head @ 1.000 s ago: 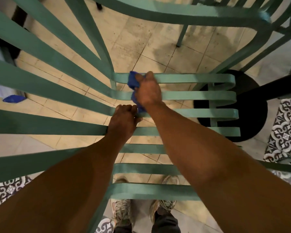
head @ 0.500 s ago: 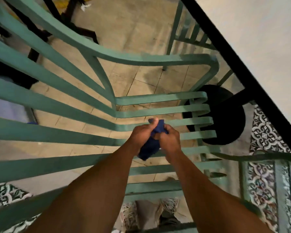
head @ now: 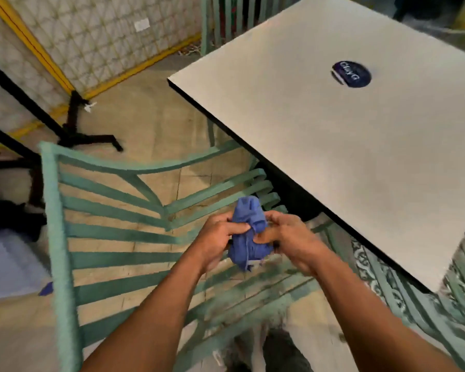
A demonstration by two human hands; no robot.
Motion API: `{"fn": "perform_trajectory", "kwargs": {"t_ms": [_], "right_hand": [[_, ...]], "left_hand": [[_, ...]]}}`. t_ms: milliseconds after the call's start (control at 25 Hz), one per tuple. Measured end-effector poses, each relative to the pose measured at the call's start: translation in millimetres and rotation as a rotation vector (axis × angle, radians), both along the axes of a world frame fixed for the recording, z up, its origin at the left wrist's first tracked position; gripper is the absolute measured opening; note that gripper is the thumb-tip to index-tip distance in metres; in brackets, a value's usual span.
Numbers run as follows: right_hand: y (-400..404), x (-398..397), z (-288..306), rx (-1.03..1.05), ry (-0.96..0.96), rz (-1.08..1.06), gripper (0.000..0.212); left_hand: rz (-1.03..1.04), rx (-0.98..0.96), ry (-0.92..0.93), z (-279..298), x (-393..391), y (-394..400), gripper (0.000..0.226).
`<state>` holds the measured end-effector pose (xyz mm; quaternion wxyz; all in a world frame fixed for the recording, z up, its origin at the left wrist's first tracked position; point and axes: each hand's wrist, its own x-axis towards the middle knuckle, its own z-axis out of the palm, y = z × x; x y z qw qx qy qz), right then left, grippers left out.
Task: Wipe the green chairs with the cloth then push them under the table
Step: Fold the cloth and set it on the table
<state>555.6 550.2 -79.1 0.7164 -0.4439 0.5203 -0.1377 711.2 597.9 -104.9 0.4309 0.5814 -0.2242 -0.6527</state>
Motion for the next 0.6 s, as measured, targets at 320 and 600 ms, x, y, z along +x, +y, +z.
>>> {"fn": "perform_trajectory", "kwargs": {"t_ms": [320,600], "right_hand": [[-0.3,-117.2,109.7,-0.320,0.032,-0.195,0.030],[-80.8,-222.1,113.0,-0.480,0.330,-0.354,0.020]], "left_hand": [[-0.140,-0.212,0.079,121.9,-109.3,-69.8,0.048],[-0.308,-0.166,-0.191,131.7,-169.7,-153.7,0.018]]}}
